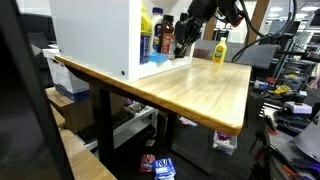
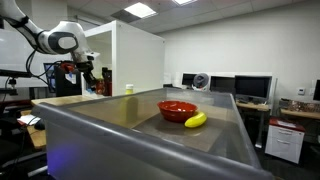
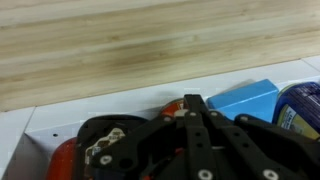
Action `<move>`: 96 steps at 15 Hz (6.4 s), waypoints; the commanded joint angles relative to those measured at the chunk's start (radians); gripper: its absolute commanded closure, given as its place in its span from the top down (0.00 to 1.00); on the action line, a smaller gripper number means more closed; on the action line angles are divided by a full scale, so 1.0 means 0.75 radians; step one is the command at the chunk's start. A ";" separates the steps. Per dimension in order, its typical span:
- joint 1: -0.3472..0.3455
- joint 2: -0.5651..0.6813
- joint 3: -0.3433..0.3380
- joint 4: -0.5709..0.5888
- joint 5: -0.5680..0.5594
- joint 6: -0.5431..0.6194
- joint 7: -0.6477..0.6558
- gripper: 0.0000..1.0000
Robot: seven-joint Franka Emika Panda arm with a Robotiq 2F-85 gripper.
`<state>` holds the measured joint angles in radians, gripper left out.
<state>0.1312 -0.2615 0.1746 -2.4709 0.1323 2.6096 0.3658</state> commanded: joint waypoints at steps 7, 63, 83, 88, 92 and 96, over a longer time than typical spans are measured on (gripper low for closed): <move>0.091 0.027 -0.003 0.001 0.175 0.013 -0.078 0.00; 0.115 0.164 0.034 0.091 0.007 0.230 -0.312 0.00; -0.024 0.120 0.167 0.160 -0.515 0.035 0.199 0.00; -0.023 0.193 0.153 0.191 -0.537 0.121 0.167 0.00; -0.020 0.247 0.140 0.221 -0.550 0.154 0.166 0.00; 0.004 0.291 0.124 0.244 -0.495 0.150 0.151 0.00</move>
<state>0.1120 -0.0776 0.2848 -2.3054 -0.2733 2.7121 0.5143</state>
